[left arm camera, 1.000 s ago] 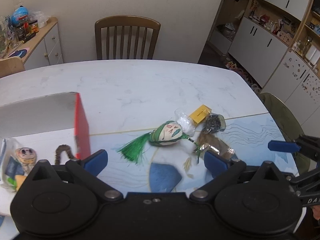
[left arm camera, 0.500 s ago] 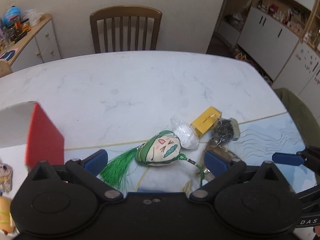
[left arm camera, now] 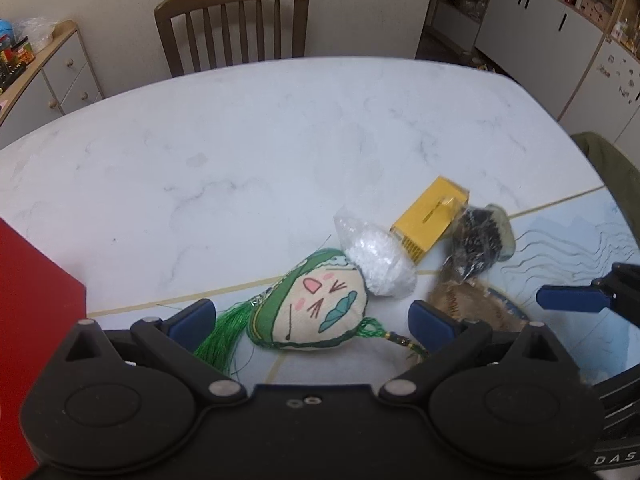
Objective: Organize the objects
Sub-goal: 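Grasp the green-tasseled face plush with the left gripper while the right gripper grasps the gold foil packet, then lift and carry the plush and foil packet over the box with both grippers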
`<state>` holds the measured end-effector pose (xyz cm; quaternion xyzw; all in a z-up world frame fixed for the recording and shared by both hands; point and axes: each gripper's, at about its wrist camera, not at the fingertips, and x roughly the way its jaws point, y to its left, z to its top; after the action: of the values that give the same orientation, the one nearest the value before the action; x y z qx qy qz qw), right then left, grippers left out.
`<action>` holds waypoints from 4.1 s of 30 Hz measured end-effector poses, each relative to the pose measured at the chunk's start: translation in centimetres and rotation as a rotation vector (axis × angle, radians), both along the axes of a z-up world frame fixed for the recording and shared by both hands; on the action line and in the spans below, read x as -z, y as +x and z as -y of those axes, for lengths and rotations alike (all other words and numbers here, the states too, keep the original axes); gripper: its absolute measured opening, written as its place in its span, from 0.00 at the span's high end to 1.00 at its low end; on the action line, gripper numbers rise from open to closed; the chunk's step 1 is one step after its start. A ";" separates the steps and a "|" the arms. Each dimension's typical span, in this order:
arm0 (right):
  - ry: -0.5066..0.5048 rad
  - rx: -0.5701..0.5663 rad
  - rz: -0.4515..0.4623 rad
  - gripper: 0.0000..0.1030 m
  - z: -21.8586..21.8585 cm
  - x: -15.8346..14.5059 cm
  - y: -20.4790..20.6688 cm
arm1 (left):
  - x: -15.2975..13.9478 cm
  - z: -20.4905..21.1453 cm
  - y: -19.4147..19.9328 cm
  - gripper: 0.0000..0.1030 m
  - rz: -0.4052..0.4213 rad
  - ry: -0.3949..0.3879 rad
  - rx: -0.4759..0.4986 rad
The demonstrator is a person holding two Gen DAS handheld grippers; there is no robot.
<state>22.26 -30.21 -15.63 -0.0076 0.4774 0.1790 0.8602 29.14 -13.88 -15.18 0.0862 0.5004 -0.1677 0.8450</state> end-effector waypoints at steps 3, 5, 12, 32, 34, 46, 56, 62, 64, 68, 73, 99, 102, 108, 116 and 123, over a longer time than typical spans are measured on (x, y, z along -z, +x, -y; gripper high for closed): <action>-0.008 -0.007 -0.011 0.24 -0.2 0.7 0.5 | 0.8 -0.3 0.5 0.01 -0.013 0.006 -0.006; -0.004 -0.009 -0.021 0.24 -0.3 1.1 0.8 | 1.1 -0.3 0.8 0.02 -0.015 -0.001 -0.008; -0.001 -0.005 -0.034 0.25 -0.6 2.0 1.3 | 1.7 -0.2 1.2 0.20 -0.036 -0.025 0.001; 0.003 0.017 -0.036 0.46 -1.0 1.4 0.4 | 1.0 -1.5 -0.3 0.37 -0.020 -0.039 -0.019; 0.000 0.019 -0.037 0.48 -1.0 1.3 0.0 | 0.7 -1.7 -0.7 0.37 -0.019 -0.044 -0.017; 0.020 0.011 -0.021 0.49 -1.6 -1.3 -3.6 | -1.1 -3.6 -3.8 0.37 -0.022 -0.082 -0.047; 0.036 -0.016 0.043 0.49 -3.6 -6.0 -6.5 | -5.4 -5.2 -6.7 0.37 0.031 -0.158 -0.037; 0.047 -0.023 0.079 0.49 -5.3 -8.6 -7.7 | -7.7 -7.0 -8.0 0.37 0.056 -0.172 -0.037; 0.049 -0.025 0.089 0.49 -6.0 -9.3 -8.0 | -8.5 -7.8 -8.3 0.37 0.059 -0.177 -0.041; 0.050 -0.030 0.104 0.49 -7.4 -10.6 -8.5 | -9.9 -9.6 -8.8 0.37 0.073 -0.183 -0.047; 0.052 -0.044 0.122 0.49 -9.5 -12.1 -8.8 | -11.3 -12.3 -9.1 0.37 0.089 -0.188 -0.064; 0.038 -0.176 0.176 0.49 -26.0 -14.4 -5.6 | -12.7 -28.4 -6.4 0.37 0.152 -0.112 -0.240; 0.010 -0.196 0.174 0.49 -28.0 -13.6 -5.0 | -11.8 -29.9 -5.9 0.37 0.147 -0.079 -0.256; -0.053 -0.231 0.147 0.49 -31.8 -11.1 -3.2 | -9.6 -32.0 -4.8 0.37 0.123 -0.002 -0.278; -0.132 -0.264 0.103 0.49 -35.1 -7.1 -1.0 | -6.5 -32.7 -4.2 0.37 0.073 0.061 -0.229; -0.196 -0.318 0.075 0.49 -37.1 -4.4 -0.6 | -5.0 -32.4 -4.5 0.37 0.061 0.101 -0.174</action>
<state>21.69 6.93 -11.19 -0.1735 0.4529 0.2651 0.8334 24.60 18.55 -10.13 0.0901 0.4880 -0.0655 0.8657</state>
